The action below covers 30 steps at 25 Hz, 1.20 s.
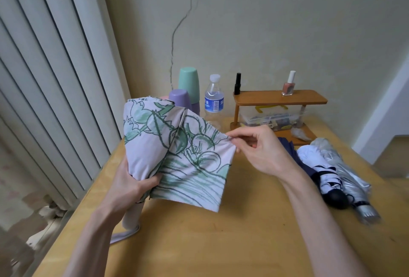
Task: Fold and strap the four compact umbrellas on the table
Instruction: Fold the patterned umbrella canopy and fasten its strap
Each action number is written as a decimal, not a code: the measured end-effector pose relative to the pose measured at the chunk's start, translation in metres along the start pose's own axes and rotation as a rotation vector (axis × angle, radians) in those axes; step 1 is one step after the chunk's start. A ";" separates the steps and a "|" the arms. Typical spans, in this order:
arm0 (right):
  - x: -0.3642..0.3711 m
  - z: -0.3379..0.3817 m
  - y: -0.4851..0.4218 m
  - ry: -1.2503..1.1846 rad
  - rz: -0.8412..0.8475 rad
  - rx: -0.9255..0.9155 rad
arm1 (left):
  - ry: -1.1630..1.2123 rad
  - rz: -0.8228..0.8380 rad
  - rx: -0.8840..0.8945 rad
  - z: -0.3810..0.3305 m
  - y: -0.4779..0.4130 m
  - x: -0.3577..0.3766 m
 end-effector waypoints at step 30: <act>0.091 0.145 -0.058 0.096 0.023 -0.071 | 0.040 0.396 -0.087 -0.029 0.028 0.063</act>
Point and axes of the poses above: each hand's wrist, its own y-axis away from the middle knuckle, its own x-axis out of the palm, z = x × y, the point moved 7 cm from there along -y, towards the middle knuckle, and after that the axes turned 9 degrees about -y, right-handed, at the moved point
